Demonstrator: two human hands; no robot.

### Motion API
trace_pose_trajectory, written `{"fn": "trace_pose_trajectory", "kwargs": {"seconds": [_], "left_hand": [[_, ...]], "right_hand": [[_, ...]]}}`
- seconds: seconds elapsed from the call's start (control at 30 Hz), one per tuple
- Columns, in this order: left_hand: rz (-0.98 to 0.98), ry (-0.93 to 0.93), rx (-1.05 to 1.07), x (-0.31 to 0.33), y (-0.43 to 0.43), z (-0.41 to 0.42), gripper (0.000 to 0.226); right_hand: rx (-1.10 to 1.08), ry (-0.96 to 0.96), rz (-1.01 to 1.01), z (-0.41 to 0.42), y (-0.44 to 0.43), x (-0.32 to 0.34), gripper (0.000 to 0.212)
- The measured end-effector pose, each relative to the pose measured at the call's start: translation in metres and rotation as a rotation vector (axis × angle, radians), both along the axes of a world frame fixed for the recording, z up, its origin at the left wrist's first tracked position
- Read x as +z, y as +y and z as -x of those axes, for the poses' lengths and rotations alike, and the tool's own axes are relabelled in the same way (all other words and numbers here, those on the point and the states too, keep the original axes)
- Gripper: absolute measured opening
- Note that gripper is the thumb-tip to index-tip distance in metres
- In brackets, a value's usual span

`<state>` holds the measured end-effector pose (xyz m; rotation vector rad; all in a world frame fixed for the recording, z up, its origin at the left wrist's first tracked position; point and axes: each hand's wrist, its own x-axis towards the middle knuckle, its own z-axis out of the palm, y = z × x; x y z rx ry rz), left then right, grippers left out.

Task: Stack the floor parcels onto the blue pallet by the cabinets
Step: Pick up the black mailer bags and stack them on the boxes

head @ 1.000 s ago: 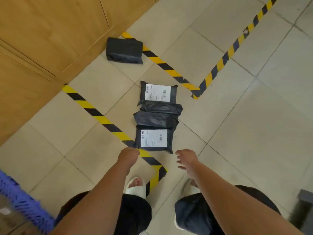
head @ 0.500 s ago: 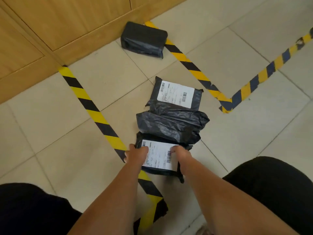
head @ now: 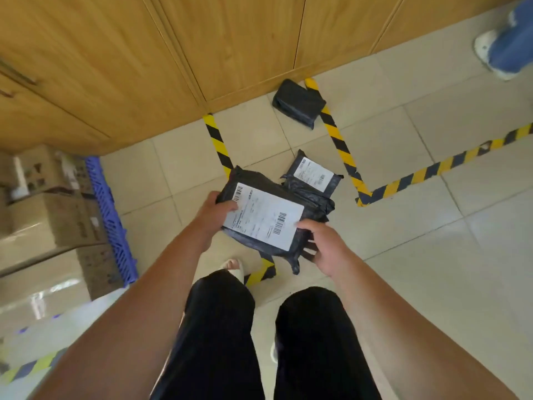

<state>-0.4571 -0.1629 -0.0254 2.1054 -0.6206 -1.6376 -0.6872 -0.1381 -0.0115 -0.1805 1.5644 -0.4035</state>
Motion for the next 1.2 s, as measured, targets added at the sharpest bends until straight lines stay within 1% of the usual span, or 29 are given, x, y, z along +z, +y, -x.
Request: {"fn": "trace_pose_trajectory", "kwargs": {"seconds": [0.07,0.2,0.3,0.43,0.5,0.57,0.63,0.73,0.83,0.93,1.0,1.03,1.1,1.13,1.2], "left_hand": [[0.015,0.014,0.097,0.063,0.029,0.008,0.02],[-0.005,0.098,0.224,0.158,0.098,0.04,0.031],[0.017,0.128,0.32,0.206,0.143,0.052,0.031],[0.016,0.145,0.481,0.249,0.205,0.045,0.027],[0.036,0.148,0.559,0.269,0.23,0.029,0.026],[0.069,0.149,0.624,0.286,0.252,0.003,0.03],[0.112,0.16,0.669,0.303,0.276,-0.03,0.032],[0.208,0.188,0.759,0.32,0.309,-0.085,0.038],[0.306,0.193,0.916,0.326,0.346,-0.142,0.034],[0.428,0.262,1.096,0.324,0.389,-0.203,0.042],[0.505,0.334,1.196,0.321,0.419,-0.245,0.054],[0.516,0.358,1.209,0.319,0.432,-0.264,0.058],[0.482,0.365,1.153,0.319,0.457,-0.299,0.066],[0.455,0.372,1.109,0.319,0.466,-0.313,0.068],[0.415,0.398,1.032,0.317,0.483,-0.338,0.057]], "right_hand": [[0.07,0.012,0.033,0.013,0.013,0.062,0.023],[0.181,0.016,0.044,0.054,0.053,0.151,0.03],[0.224,-0.055,0.051,0.074,0.082,0.188,0.034],[0.294,-0.152,0.075,0.07,0.116,0.214,0.06],[0.354,-0.203,0.092,0.052,0.127,0.225,0.064],[0.408,-0.264,0.093,0.026,0.136,0.239,0.063],[0.516,-0.318,0.104,-0.007,0.144,0.255,0.06],[0.671,-0.337,0.139,-0.068,0.154,0.275,0.063],[0.808,-0.346,0.166,-0.142,0.167,0.287,0.061],[0.931,-0.353,0.173,-0.223,0.195,0.298,0.052],[0.915,-0.371,0.161,-0.276,0.222,0.305,0.049],[0.89,-0.372,0.152,-0.301,0.236,0.307,0.05],[0.827,-0.385,0.117,-0.347,0.267,0.309,0.049],[0.795,-0.394,0.087,-0.369,0.282,0.309,0.046],[0.768,-0.404,0.025,-0.407,0.307,0.304,0.041]]}}
